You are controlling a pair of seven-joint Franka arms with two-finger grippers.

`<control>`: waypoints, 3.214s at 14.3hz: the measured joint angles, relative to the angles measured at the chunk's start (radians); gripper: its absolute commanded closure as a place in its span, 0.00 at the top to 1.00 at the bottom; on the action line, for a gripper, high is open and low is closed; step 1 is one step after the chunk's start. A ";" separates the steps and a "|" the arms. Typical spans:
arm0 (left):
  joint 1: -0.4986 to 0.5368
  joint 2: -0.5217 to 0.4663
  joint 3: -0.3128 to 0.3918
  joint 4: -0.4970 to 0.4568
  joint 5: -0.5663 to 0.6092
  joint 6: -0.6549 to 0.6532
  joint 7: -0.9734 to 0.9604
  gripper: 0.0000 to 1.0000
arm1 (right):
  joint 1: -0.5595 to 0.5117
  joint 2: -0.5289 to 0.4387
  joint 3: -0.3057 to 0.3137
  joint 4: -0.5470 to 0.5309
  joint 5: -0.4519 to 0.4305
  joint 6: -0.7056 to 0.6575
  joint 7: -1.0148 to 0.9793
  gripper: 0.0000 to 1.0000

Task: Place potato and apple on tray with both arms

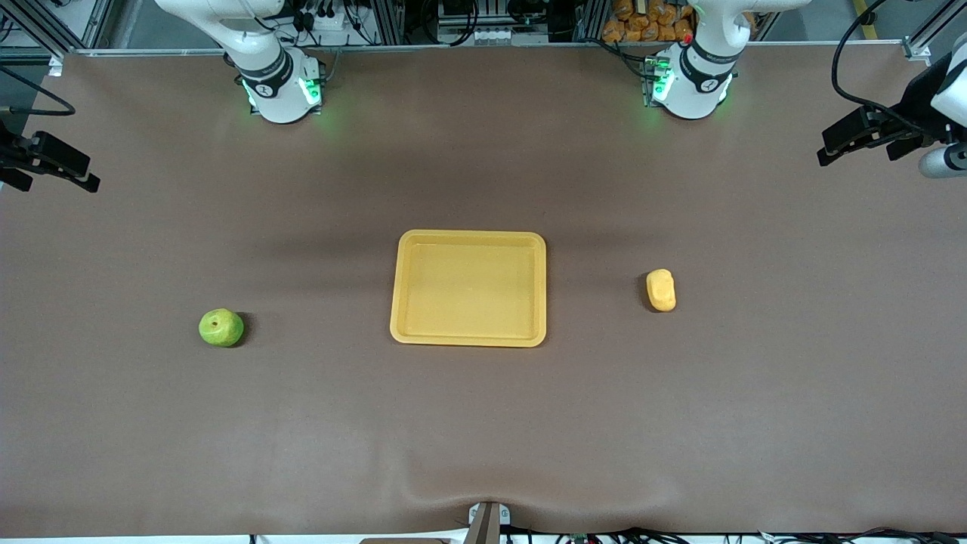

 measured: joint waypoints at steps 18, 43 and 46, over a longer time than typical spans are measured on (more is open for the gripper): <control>-0.002 0.020 -0.006 -0.019 0.000 0.001 0.048 1.00 | -0.017 0.043 -0.010 -0.071 -0.003 0.006 -0.003 1.00; -0.007 0.088 -0.070 -0.386 0.000 0.481 -0.119 1.00 | 0.014 0.151 -0.001 -0.095 0.112 0.122 -0.003 1.00; -0.008 0.125 -0.075 -0.403 0.000 0.540 -0.122 1.00 | 0.015 0.149 0.000 -0.089 0.112 0.122 -0.003 1.00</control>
